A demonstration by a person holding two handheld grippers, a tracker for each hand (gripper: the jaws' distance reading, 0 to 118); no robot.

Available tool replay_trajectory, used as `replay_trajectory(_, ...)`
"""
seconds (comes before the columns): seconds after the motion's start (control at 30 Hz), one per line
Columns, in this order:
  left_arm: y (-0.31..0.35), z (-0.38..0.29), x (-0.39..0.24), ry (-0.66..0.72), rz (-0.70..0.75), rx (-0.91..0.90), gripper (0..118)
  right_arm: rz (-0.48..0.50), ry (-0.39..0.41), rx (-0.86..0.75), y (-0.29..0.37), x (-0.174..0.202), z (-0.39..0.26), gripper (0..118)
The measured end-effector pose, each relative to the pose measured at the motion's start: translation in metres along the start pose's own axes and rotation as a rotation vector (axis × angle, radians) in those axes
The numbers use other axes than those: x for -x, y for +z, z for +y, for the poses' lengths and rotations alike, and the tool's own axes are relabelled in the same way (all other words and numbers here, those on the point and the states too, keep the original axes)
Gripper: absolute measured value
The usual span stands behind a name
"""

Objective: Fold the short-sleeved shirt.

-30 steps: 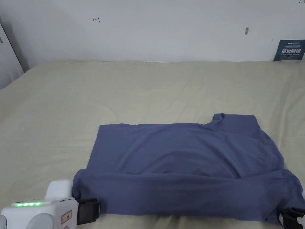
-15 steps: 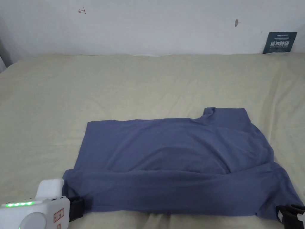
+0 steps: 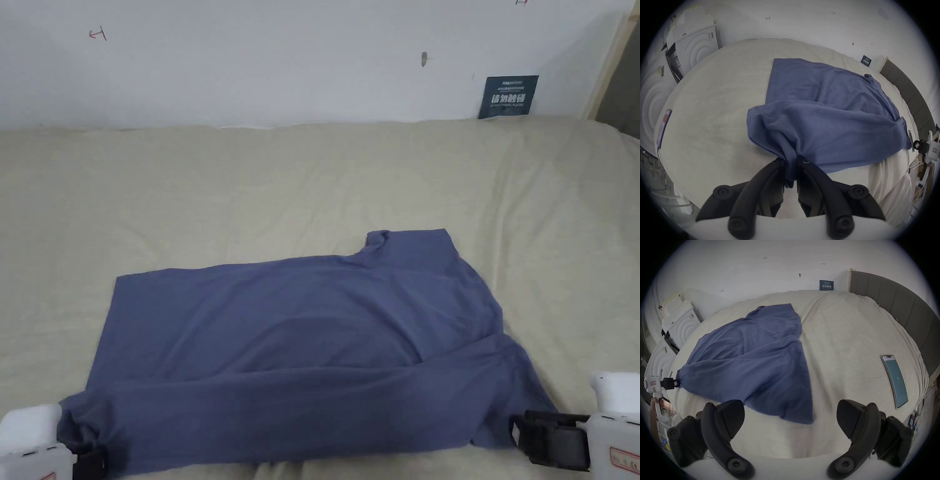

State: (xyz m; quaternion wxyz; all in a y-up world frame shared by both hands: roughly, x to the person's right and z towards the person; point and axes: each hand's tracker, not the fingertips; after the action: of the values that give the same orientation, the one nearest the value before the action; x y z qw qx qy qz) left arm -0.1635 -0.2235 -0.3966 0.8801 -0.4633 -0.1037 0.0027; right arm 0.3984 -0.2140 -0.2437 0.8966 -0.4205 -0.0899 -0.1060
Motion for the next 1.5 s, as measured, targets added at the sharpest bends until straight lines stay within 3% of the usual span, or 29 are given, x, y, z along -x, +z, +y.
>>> replay_trajectory(0.1, -0.005, 0.001, 0.002, -0.010, 0.004, 0.006, 13, -0.054, -0.014, 0.024, -0.021, -0.012, 0.007, 118)
replay_trajectory(0.23, -0.004, 0.002, 0.002, -0.017, 0.004, 0.007, 13, -0.010, -0.030, 0.074, -0.041, -0.012, 0.008, 118)
replay_trajectory(0.3, -0.004, 0.002, 0.003, -0.015, 0.003, 0.008, 13, -0.038, -0.037, 0.138, -0.052, -0.005, 0.005, 117)
replay_trajectory(0.43, -0.004, 0.002, 0.003, -0.019, 0.001, 0.012, 13, -0.074, 0.007, 0.130, -0.050, 0.008, 0.002, 111)
replay_trajectory(0.47, -0.007, 0.001, 0.006, -0.023, 0.003, 0.013, 13, -0.073, 0.010, 0.128, -0.045, 0.009, 0.004, 102)
replay_trajectory(0.57, -0.004, -0.007, -0.006, -0.028, 0.007, 0.015, 13, -0.113, 0.073, 0.087, -0.030, 0.015, 0.006, 33)
replay_trajectory(0.6, -0.007, -0.004, 0.000, -0.029, 0.005, 0.013, 13, -0.084, 0.061, 0.090, -0.029, 0.013, 0.006, 17)
replay_trajectory(0.63, -0.008, -0.005, 0.002, -0.028, 0.000, 0.013, 13, -0.028, 0.013, 0.100, -0.030, 0.013, 0.007, 15)
replay_trajectory(0.8, 0.019, -0.015, -0.021, -0.037, -0.012, 0.010, 13, -0.076, 0.039, 0.106, -0.025, 0.024, 0.009, 12)
replay_trajectory(1.0, 0.036, -0.011, -0.011, -0.049, -0.032, -0.011, 13, -0.033, -0.001, 0.084, 0.001, 0.013, 0.009, 12)
replay_trajectory(1.43, 0.061, -0.082, -0.005, -0.100, -0.030, 0.069, 13, -0.009, 0.035, 0.179, 0.032, -0.008, -0.052, 12)
replay_trajectory(1.47, 0.059, -0.084, -0.006, -0.101, -0.028, 0.068, 16, 0.001, 0.036, 0.181, 0.028, -0.008, -0.054, 12)
replay_trajectory(1.5, 0.056, -0.085, -0.007, -0.099, -0.016, 0.070, 32, 0.004, 0.035, 0.176, 0.026, -0.007, -0.055, 19)
